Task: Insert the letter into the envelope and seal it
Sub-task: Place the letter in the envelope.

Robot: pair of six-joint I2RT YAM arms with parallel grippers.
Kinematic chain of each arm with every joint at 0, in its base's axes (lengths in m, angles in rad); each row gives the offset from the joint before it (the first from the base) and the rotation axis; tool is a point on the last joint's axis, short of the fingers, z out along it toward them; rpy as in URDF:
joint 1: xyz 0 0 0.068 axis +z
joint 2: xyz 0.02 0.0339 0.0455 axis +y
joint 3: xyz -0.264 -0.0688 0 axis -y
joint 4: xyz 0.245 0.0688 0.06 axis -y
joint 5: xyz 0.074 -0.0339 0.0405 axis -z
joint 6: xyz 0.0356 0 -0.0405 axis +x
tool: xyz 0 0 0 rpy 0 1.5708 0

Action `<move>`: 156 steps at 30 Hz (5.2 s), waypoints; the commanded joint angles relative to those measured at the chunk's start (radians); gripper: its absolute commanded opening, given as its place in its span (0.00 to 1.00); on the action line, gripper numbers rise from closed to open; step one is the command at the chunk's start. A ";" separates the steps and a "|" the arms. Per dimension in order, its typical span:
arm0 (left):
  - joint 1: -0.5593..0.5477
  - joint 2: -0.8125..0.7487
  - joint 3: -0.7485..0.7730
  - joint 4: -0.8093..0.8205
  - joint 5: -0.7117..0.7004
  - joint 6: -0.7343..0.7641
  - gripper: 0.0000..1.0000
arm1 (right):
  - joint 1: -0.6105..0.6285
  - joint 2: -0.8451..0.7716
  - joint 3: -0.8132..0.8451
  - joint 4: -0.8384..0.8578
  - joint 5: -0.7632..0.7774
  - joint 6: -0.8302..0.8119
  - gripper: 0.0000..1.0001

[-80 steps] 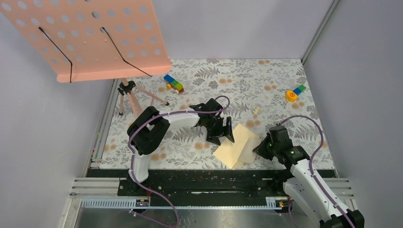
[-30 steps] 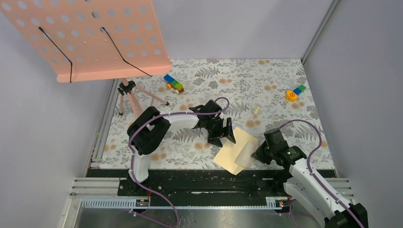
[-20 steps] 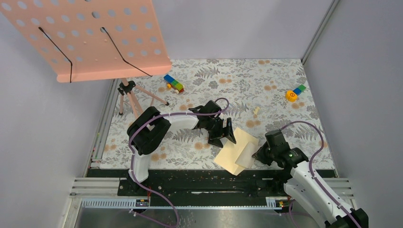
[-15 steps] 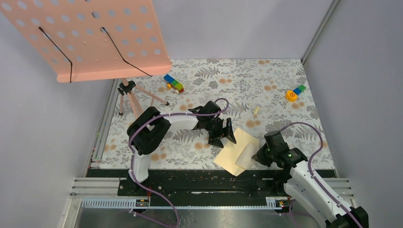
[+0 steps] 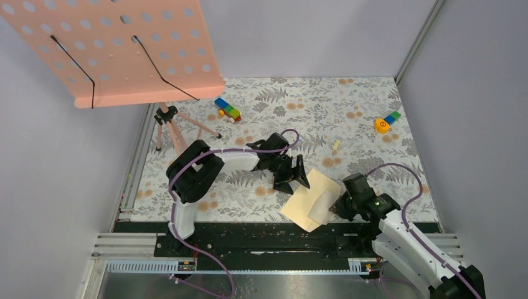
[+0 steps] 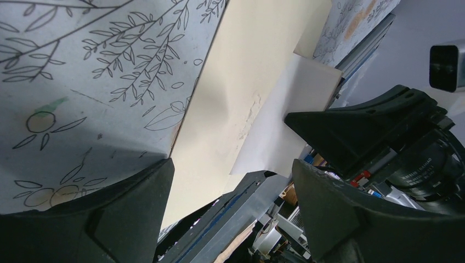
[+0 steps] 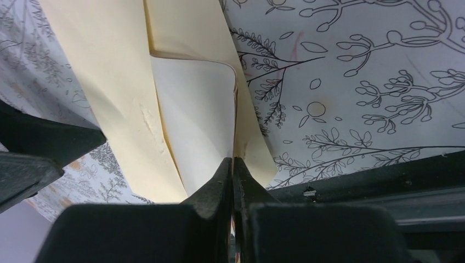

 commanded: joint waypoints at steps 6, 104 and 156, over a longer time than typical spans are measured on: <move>-0.012 0.024 -0.033 -0.040 -0.071 0.035 0.83 | 0.022 0.093 -0.027 0.152 -0.021 0.026 0.00; 0.080 0.191 0.290 -0.245 -0.164 0.094 0.81 | -0.127 0.847 0.395 0.368 -0.084 -0.476 0.00; 0.063 0.252 0.382 -0.297 -0.116 0.117 0.81 | -0.109 0.833 0.413 0.346 -0.099 -0.531 0.00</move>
